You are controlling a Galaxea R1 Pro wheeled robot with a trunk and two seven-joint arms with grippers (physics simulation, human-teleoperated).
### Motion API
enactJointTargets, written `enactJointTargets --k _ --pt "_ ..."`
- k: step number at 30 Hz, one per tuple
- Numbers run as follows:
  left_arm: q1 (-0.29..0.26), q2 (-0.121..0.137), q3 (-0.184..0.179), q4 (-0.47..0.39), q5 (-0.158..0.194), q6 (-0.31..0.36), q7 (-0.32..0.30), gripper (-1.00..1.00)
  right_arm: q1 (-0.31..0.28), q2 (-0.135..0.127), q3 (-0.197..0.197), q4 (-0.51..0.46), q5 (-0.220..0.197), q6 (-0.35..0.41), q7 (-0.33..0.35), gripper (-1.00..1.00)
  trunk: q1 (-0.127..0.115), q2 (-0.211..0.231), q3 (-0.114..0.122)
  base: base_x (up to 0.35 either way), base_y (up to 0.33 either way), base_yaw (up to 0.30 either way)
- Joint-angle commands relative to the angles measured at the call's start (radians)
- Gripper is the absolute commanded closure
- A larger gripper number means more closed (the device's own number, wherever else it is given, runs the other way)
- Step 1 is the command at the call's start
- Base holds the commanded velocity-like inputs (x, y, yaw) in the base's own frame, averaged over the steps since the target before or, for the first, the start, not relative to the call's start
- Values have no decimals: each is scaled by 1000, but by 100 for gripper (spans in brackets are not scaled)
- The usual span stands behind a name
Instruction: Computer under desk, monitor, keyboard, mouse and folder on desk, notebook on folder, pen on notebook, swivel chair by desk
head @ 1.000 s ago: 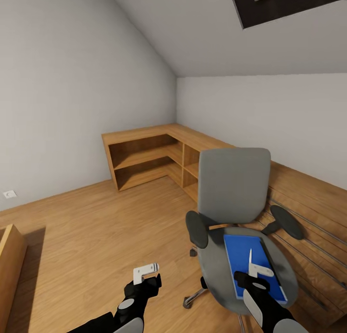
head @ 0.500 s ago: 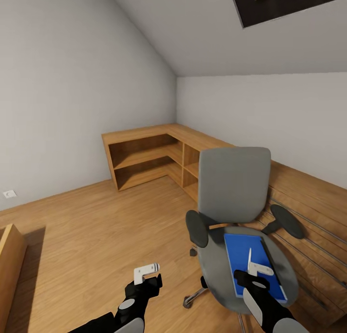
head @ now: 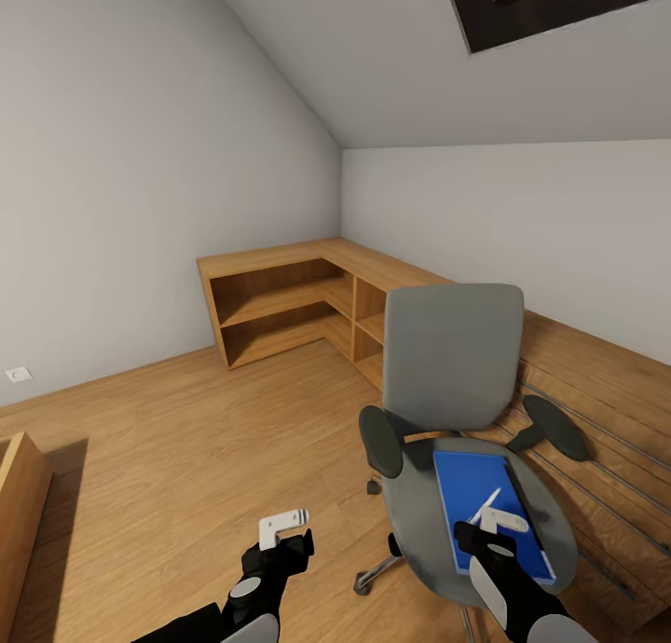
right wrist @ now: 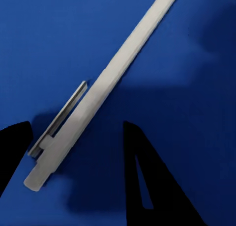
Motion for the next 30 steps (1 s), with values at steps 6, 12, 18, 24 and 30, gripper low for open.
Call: enactJointTargets --k 6,12,18,24,30 --pt "-2 0 -4 -1 8 -7 3 -100 1 0 -2 3 -10 6 -3 100 0 0 -1 0 0 0" --pt "-2 0 -4 -1 9 -6 3 -100 1 0 -2 1 -10 6 -3 100 0 0 -1 0 0 0" --pt "-2 -2 -5 6 8 -6 3 -100 1 0 -2 1 -10 6 -3 100 0 0 -1 0 0 0" --pt "-2 -2 -7 11 8 -6 3 -100 1 0 -2 1 -10 6 -2 100 0 0 -1 0 0 0" --pt "-2 -2 -7 12 8 -5 3 -100 1 0 -3 0 -11 7 -4 100 0 0 -1 0 0 0"
